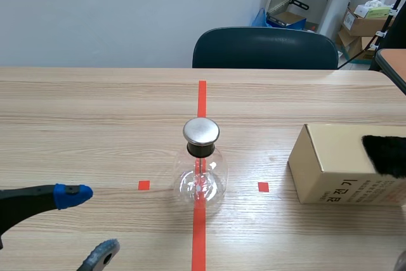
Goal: Do the electroscope experiment
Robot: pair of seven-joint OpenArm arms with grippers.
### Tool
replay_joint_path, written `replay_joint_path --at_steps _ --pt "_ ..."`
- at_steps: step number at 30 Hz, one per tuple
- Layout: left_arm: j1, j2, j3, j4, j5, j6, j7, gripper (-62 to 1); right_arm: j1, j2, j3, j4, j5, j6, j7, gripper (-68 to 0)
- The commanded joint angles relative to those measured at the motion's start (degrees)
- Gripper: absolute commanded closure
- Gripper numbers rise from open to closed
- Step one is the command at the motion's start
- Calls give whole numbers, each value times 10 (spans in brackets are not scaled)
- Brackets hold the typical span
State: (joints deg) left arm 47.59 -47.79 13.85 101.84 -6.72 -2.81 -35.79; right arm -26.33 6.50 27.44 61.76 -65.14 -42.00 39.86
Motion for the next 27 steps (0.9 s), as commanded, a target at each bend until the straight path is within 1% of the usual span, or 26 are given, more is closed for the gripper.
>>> replay_joint_path --at_steps 1,4,5,6,7,8,11,12,13,14,15,19,20,21,23,26,27 --pt "-2 3 2 10 -2 0 -8 -362 -1 7 3 5 -7 -29 43 -19" --pt "-2 3 2 10 -2 -4 -9 -362 0 6 2 5 -7 -29 152 -19" --pt "-2 3 2 10 -2 -6 -9 -362 0 6 2 5 -7 -29 176 -20" --pt "-2 3 2 10 -2 -9 -9 -362 0 6 2 5 -6 -29 182 -19" --pt "-2 3 2 10 -2 -10 -10 -362 -1 6 3 5 -5 -29 170 -20" --pt "-2 3 2 10 -1 -10 -14 -362 -2 6 3 5 -3 -29 144 -19" --pt "-1 3 2 10 -1 -10 -18 -362 -3 6 3 5 -2 -29 36 -19" --pt "-1 3 2 10 -1 -10 -19 -362 -3 6 3 5 -2 -29 11 -20" --pt "-1 3 2 10 -1 -10 -19 -362 -2 6 3 5 -2 -29 0 -19" --pt "-1 3 2 10 -1 -10 -19 -362 -2 6 3 5 -5 -29 5 -19" --pt "-1 3 2 10 -1 -10 -19 -362 -1 6 3 5 -9 -29 26 -19" --pt "-1 3 2 10 -1 -10 -19 -362 0 6 2 5 -11 -29 172 -19" --pt "-1 3 2 10 -1 -10 -19 -362 0 6 2 5 -11 -29 189 -20" --pt "-1 3 2 10 -1 -10 -19 -362 0 6 2 5 -10 -29 188 -19" --pt "-1 3 2 10 -1 -10 -19 -362 -2 5 3 5 -6 -29 136 -19" --pt "-1 2 2 10 -1 -10 -19 -362 -2 5 3 5 -6 -29 14 -19" --pt "-1 1 2 10 -1 -10 -19 -362 -2 5 3 5 -6 -29 -8 -19"
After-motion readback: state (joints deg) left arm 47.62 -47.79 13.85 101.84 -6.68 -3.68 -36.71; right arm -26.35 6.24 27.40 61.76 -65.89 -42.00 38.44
